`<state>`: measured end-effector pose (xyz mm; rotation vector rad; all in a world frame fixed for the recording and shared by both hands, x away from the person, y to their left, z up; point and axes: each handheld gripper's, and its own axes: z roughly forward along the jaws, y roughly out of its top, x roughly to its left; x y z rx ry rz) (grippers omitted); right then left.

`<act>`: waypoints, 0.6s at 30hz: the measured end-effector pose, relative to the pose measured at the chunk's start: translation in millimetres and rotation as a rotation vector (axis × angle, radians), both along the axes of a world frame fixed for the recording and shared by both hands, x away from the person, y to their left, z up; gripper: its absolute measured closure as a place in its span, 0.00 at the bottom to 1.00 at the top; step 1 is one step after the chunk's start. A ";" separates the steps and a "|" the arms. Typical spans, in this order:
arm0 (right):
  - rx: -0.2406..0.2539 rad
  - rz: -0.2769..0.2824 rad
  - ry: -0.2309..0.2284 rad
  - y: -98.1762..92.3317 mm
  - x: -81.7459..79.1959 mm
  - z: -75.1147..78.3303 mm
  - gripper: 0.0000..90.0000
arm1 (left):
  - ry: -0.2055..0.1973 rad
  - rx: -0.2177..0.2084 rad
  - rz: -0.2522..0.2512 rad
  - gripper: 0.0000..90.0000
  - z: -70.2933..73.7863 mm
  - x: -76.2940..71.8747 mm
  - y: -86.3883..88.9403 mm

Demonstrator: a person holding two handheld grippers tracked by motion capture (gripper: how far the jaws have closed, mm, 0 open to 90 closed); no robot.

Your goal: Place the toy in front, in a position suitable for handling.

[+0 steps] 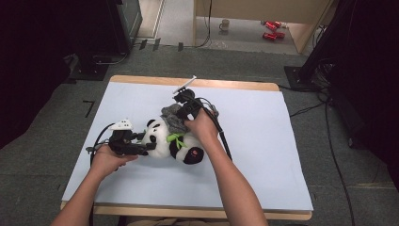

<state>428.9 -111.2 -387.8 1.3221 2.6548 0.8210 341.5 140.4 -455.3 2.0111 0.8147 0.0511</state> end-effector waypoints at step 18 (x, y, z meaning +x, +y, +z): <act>-0.080 -0.115 -0.080 -52.3 1.0 31.4 0.89 | 0.012 -0.009 0.009 0.43 -1.0 1.9 1.4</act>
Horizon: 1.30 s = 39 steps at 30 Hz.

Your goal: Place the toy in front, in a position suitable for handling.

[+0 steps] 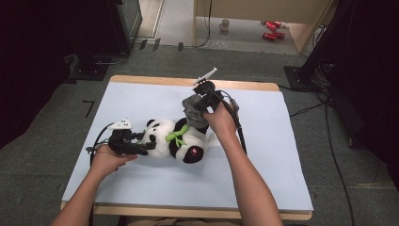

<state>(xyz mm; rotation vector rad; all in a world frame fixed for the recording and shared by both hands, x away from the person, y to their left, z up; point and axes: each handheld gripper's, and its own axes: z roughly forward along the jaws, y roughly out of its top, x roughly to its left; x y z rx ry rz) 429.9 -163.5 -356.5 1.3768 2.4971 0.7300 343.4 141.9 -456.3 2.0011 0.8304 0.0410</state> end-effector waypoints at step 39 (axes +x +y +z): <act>0.130 0.258 0.016 87.9 -31.1 -12.1 0.89 | 0.038 -0.036 0.039 0.46 2.4 6.8 1.8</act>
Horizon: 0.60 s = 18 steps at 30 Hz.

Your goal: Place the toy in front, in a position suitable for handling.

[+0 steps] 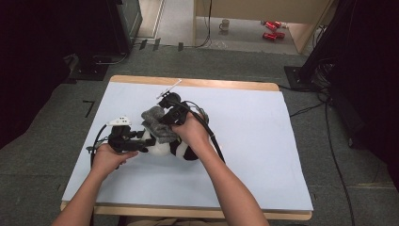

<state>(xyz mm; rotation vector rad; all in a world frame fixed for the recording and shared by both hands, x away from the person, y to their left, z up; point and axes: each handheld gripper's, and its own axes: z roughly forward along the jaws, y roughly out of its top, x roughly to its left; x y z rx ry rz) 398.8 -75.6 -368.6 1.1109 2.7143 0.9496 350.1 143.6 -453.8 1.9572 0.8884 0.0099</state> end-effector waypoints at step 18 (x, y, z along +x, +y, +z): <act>0.005 -0.108 0.016 -39.0 8.7 5.0 0.90 | 0.003 -0.009 0.005 0.47 0.4 0.7 1.0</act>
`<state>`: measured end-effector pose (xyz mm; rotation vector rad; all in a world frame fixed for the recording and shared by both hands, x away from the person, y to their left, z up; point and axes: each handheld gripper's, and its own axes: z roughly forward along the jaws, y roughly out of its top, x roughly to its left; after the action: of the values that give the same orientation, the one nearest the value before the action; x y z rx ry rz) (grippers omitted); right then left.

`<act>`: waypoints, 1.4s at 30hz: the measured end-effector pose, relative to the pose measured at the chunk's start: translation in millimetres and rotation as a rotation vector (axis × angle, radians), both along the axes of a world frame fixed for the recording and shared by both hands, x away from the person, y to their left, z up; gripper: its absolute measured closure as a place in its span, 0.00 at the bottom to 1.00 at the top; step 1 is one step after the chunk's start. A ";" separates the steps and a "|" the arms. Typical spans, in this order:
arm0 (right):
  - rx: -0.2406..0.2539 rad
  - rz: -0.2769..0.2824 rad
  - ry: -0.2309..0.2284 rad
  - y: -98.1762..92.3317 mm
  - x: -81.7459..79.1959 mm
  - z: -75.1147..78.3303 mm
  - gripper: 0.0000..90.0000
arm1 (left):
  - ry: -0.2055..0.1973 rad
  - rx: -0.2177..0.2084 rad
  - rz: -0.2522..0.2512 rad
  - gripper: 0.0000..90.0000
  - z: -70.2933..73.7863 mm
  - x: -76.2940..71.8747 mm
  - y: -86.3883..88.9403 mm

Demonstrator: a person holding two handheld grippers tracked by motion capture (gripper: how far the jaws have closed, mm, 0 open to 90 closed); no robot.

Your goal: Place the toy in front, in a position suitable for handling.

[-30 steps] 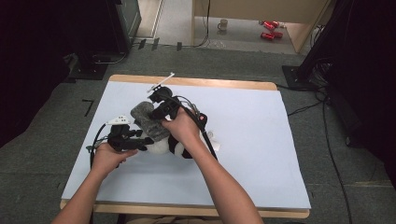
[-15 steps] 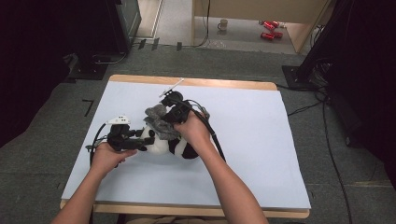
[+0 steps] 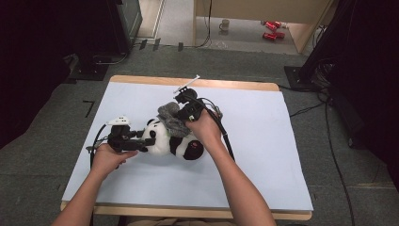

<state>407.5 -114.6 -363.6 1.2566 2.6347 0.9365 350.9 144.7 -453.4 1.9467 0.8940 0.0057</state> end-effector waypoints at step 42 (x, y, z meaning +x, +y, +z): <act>-0.093 -0.004 0.001 10.4 4.5 -17.8 0.90 | -0.034 -0.017 -0.015 0.37 1.8 -7.0 8.1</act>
<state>412.0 -104.3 -381.4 1.2409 2.6413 0.8022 343.9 152.8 -451.6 1.9314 0.8552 0.0220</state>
